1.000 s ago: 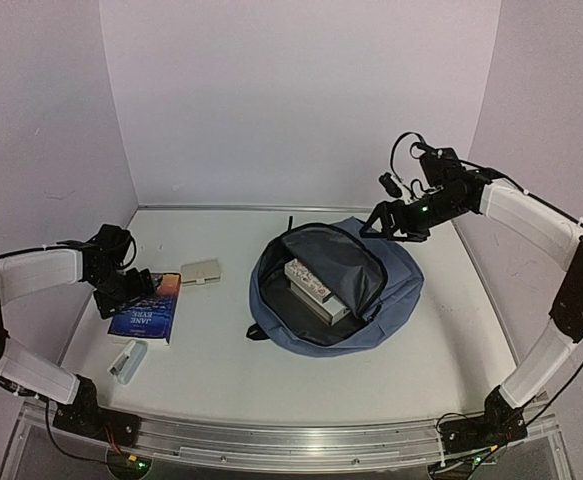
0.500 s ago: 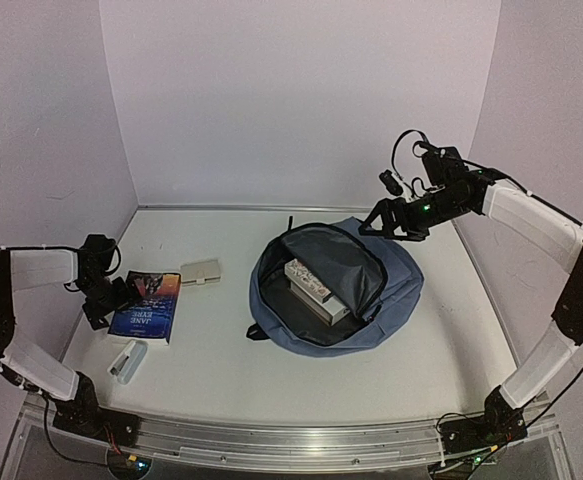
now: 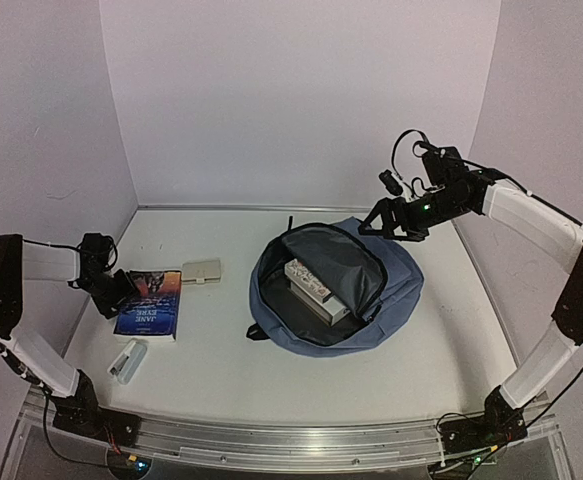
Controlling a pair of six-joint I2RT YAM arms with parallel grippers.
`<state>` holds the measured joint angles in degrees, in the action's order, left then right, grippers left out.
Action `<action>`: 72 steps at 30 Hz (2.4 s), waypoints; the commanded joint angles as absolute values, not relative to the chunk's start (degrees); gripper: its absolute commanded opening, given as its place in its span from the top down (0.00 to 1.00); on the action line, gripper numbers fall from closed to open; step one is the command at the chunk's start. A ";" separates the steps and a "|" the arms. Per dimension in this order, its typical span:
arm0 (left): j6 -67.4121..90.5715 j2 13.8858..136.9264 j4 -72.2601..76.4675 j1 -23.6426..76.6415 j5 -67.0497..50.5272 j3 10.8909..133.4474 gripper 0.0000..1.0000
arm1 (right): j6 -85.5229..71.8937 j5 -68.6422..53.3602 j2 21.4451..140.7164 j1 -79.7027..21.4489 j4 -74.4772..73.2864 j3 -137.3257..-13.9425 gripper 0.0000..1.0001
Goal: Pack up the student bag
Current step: Pick up the book from the center of the board.
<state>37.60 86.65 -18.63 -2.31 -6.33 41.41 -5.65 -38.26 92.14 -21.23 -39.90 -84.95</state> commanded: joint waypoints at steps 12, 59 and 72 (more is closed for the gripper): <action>37.21 80.64 -11.34 -2.24 -12.82 40.89 1.00 | -6.06 -39.47 92.55 -21.16 -38.75 -85.35 0.02; 45.12 92.35 20.84 -2.19 -37.81 32.52 0.76 | -6.71 -39.08 94.83 -21.15 -38.82 -86.93 0.02; 44.76 90.70 21.57 -1.76 -38.94 33.12 0.72 | -6.91 -39.55 95.89 -21.16 -38.84 -87.14 0.02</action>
<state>45.33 88.76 19.63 -2.01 -36.93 30.73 -6.32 -38.87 94.63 -21.23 -39.90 -84.97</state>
